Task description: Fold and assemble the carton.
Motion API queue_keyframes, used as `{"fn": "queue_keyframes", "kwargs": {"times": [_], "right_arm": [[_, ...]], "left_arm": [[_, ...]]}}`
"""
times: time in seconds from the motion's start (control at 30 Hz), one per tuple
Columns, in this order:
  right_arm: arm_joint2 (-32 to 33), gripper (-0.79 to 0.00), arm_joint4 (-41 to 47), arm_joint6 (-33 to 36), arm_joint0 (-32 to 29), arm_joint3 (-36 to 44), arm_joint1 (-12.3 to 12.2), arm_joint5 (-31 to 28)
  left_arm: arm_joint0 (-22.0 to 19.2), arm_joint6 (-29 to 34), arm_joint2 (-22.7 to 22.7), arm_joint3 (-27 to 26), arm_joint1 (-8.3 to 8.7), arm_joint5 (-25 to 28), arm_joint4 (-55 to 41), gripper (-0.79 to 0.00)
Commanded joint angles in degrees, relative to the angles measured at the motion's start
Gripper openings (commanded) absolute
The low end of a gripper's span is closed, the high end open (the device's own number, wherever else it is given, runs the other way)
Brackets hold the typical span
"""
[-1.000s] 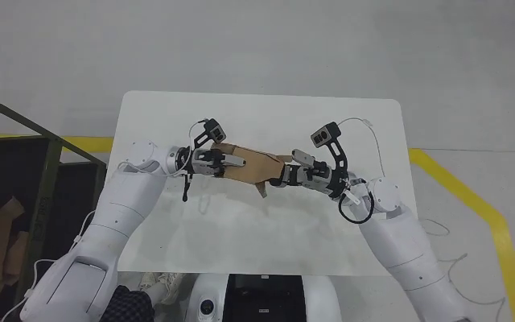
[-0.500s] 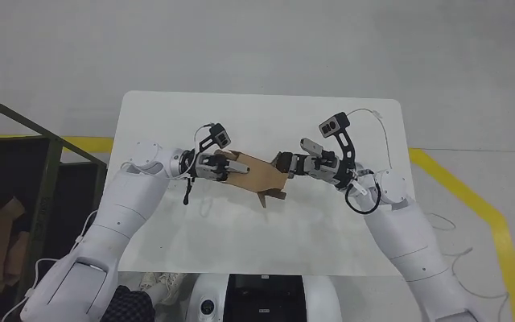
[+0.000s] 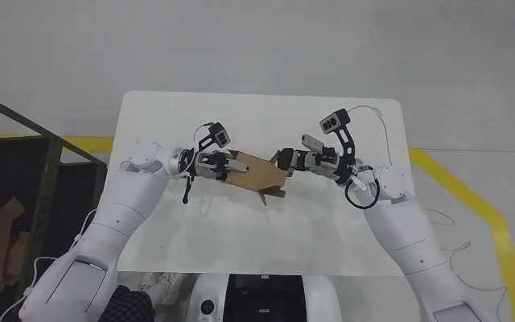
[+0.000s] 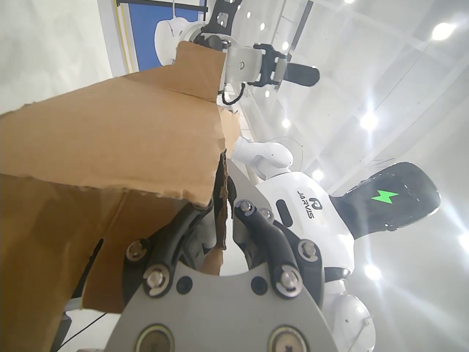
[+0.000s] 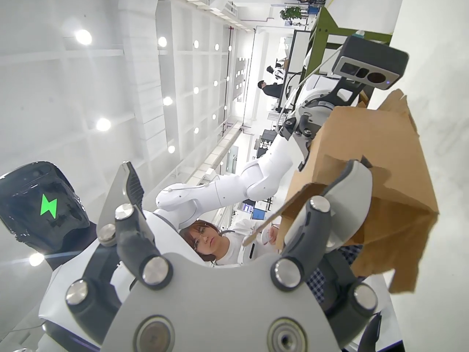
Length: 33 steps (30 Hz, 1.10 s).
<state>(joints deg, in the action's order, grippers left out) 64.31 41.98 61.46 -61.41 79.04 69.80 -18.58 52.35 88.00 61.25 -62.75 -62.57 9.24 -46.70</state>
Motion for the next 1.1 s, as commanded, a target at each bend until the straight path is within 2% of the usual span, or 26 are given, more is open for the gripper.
{"fn": "queue_keyframes", "kwargs": {"times": [0.0, 0.2, 0.4, 0.7, 1.07], "right_arm": [[1.94, 0.0, -1.28, -0.15, -0.76, 0.33, -0.48, 0.37], [6.26, 0.0, -9.72, -1.95, -3.83, 3.71, -2.09, 5.12], [5.12, 0.0, -14.74, -2.55, -6.18, 6.59, -2.53, 9.41], [-0.27, 0.0, -15.15, -1.91, -5.92, 5.28, -1.76, 9.43], [-5.22, 0.0, -14.93, -3.52, -2.49, 3.66, -0.47, 8.68]], "left_arm": [[-0.09, 0.0, 0.62, 0.39, 0.07, 0.08, -0.93, -0.785], [0.22, 0.0, 2.74, -0.43, 0.67, -1.25, -4.05, -0.785], [1.2, 0.0, 3.64, -2.97, 1.3, -3.38, -8.0, -0.785], [1.46, 0.0, 3.02, -4.5, 1.57, -5.18, -13.28, -0.785], [1.04, 0.0, 1.54, -4.24, 1.49, -5.76, -14.46, -0.785]]}}
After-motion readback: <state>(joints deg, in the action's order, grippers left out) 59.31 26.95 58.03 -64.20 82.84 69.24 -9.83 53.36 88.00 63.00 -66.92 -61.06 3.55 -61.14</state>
